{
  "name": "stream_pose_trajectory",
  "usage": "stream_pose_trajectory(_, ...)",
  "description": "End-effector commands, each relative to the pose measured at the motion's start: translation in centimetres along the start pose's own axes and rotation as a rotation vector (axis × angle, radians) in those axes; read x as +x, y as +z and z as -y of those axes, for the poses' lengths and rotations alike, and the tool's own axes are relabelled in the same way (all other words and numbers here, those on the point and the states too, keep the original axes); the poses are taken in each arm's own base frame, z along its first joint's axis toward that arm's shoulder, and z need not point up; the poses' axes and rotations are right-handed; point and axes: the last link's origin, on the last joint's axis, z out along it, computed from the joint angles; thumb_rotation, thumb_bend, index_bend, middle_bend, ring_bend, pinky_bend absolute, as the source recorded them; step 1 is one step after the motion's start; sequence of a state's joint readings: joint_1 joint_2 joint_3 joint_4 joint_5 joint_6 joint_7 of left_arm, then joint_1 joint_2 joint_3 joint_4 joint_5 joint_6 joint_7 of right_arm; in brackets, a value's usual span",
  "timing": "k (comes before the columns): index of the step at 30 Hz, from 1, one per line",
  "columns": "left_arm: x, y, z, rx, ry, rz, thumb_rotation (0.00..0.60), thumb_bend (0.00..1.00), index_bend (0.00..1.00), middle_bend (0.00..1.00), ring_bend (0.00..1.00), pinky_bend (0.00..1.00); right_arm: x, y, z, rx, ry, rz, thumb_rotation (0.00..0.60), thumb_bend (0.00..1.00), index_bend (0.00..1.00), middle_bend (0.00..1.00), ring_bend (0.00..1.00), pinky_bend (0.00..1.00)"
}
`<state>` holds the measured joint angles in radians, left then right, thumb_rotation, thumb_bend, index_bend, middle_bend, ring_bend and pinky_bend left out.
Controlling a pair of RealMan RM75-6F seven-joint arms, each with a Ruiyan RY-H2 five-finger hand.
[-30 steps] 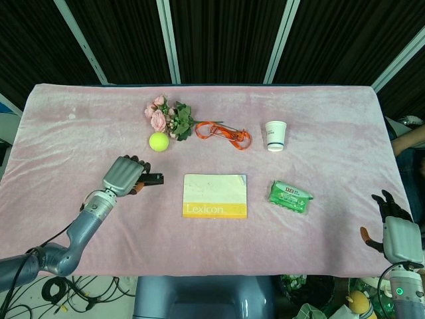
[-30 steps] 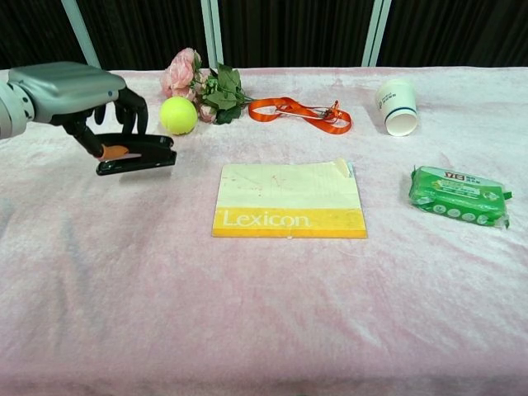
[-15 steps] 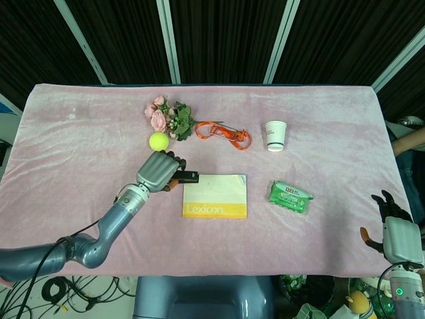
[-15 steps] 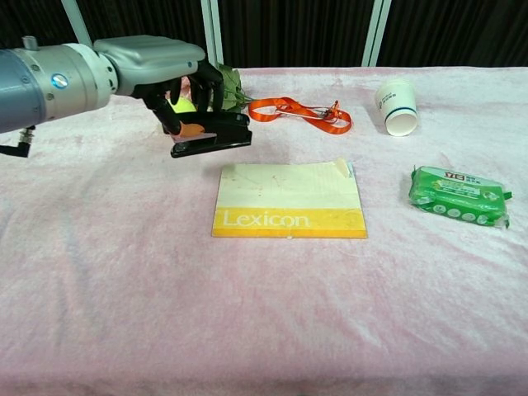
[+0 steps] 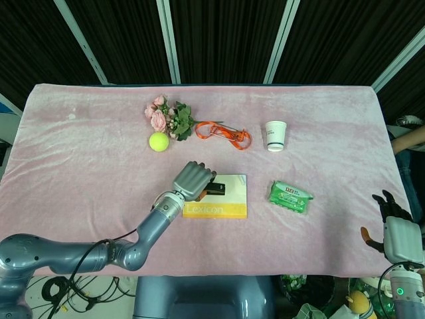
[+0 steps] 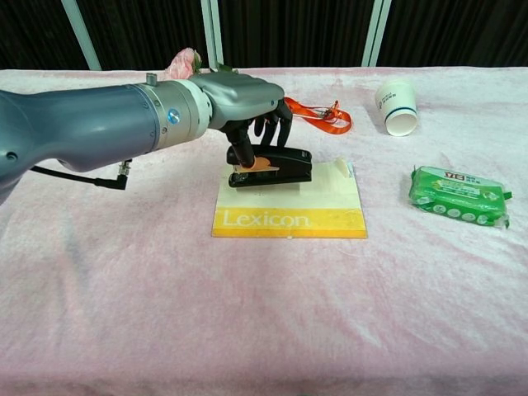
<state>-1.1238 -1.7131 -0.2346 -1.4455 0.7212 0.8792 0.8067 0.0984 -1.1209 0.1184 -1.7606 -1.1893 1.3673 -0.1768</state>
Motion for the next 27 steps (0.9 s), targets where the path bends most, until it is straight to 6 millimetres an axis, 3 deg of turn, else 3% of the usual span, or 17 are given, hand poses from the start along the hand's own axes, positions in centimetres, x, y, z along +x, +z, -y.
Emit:
stream_pose_trajectory(1, -0.2, 0.2, -0.4, 0.004, 0.010, 0.002, 0.600, 0.38, 0.43, 0.51, 0.32, 0.44, 0.0, 0.0, 0.0, 0.000, 0.000, 0.001, 0.600, 0.24, 0.17, 0.06, 0.19, 0.23)
stream_pose_trajectory(4, -0.2, 0.3, -0.6, 0.007, 0.001, 0.000, 0.600, 0.37, 0.41, 0.49, 0.32, 0.43, 0.0, 0.0, 0.0, 0.002, -0.001, 0.002, 0.600, 0.24, 0.18, 0.06, 0.19, 0.23)
stream_pose_trajectory(7, -0.6, 0.5, -0.6, 0.011, 0.002, 0.013, 0.600, 0.26, 0.38, 0.44, 0.29, 0.41, 0.0, 0.0, 0.0, 0.000, 0.003, 0.002, 0.600, 0.24, 0.18, 0.06, 0.19, 0.23)
stream_pose_trajectory(9, -0.6, 0.6, -0.6, 0.020, 0.001, 0.012, 0.600, 0.15, 0.33, 0.35, 0.21, 0.34, 0.0, 0.0, 0.0, -0.002, 0.002, 0.002, 0.600, 0.24, 0.18, 0.06, 0.19, 0.23)
stream_pose_trajectory(12, -0.7, 0.6, -0.7, 0.026, -0.027, 0.010, 0.600, 0.06, 0.26, 0.23, 0.06, 0.19, 0.0, 0.0, 0.0, 0.000, 0.002, 0.004, 0.600, 0.24, 0.18, 0.06, 0.19, 0.23)
stream_pose_trajectory(15, -0.6, 0.6, -0.7, 0.031, -0.046, 0.004, 0.600, 0.01, 0.22, 0.16, 0.01, 0.12, 0.0, 0.0, 0.0, 0.000, 0.002, 0.004, 0.600, 0.24, 0.18, 0.06, 0.19, 0.23)
stream_pose_trajectory(22, 1.0, 0.1, 0.1, 0.042, -0.143, -0.043, 0.600, 0.00, 0.22, 0.12, 0.00, 0.07, 0.0, 0.0, 0.0, -0.001, 0.003, 0.002, 0.600, 0.24, 0.18, 0.06, 0.19, 0.23)
stream_pose_trajectory(25, 2.3, -1.0, 1.4, 0.046, -0.172, -0.070, 0.600, 0.01, 0.22, 0.12, 0.00, 0.08, 0.0, 0.0, 0.0, 0.000, 0.001, 0.004, 0.600, 0.24, 0.18, 0.06, 0.19, 0.23)
stream_pose_trajectory(27, 3.1, -2.8, 2.9, 0.042, -0.216, -0.061, 0.600, 0.02, 0.22, 0.12, 0.00, 0.09, 0.0, 0.0, 0.0, 0.000, -0.002, 0.003, 0.600, 0.24, 0.18, 0.06, 0.19, 0.23)
